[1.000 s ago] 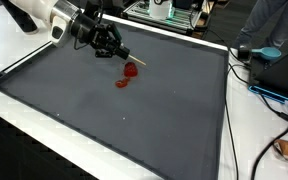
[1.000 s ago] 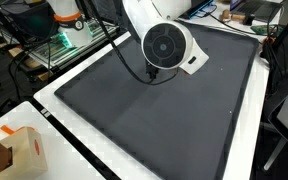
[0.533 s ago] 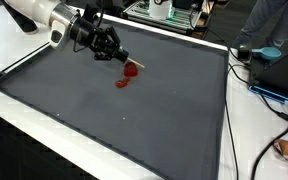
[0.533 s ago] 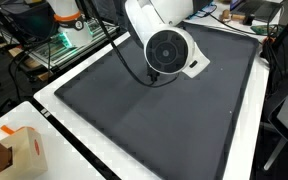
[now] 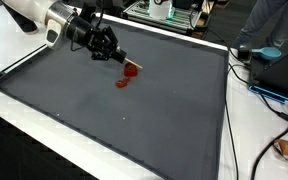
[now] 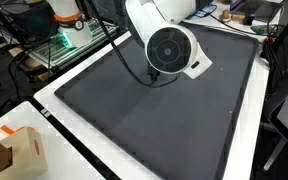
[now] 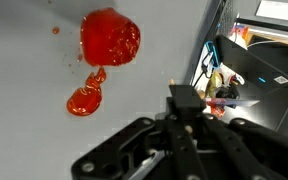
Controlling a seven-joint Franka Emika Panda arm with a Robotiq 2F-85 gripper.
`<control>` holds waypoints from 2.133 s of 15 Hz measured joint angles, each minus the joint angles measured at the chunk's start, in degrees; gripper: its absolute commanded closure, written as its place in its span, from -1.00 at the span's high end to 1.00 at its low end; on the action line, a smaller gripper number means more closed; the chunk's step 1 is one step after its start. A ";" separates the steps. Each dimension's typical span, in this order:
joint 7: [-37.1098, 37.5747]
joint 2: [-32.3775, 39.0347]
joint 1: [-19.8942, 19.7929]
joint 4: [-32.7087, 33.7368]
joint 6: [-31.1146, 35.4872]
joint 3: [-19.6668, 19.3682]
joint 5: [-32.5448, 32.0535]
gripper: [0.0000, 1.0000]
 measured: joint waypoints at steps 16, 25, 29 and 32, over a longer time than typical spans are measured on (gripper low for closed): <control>11.33 -3.98 1.97 4.35 0.37 -0.82 -11.11 -0.94; 20.74 -8.82 6.54 3.74 7.81 -0.70 -25.61 -0.94; 24.91 -10.28 8.62 2.36 12.75 -0.62 -31.74 -0.94; 28.14 -11.05 9.80 1.11 15.73 -0.59 -35.86 -0.94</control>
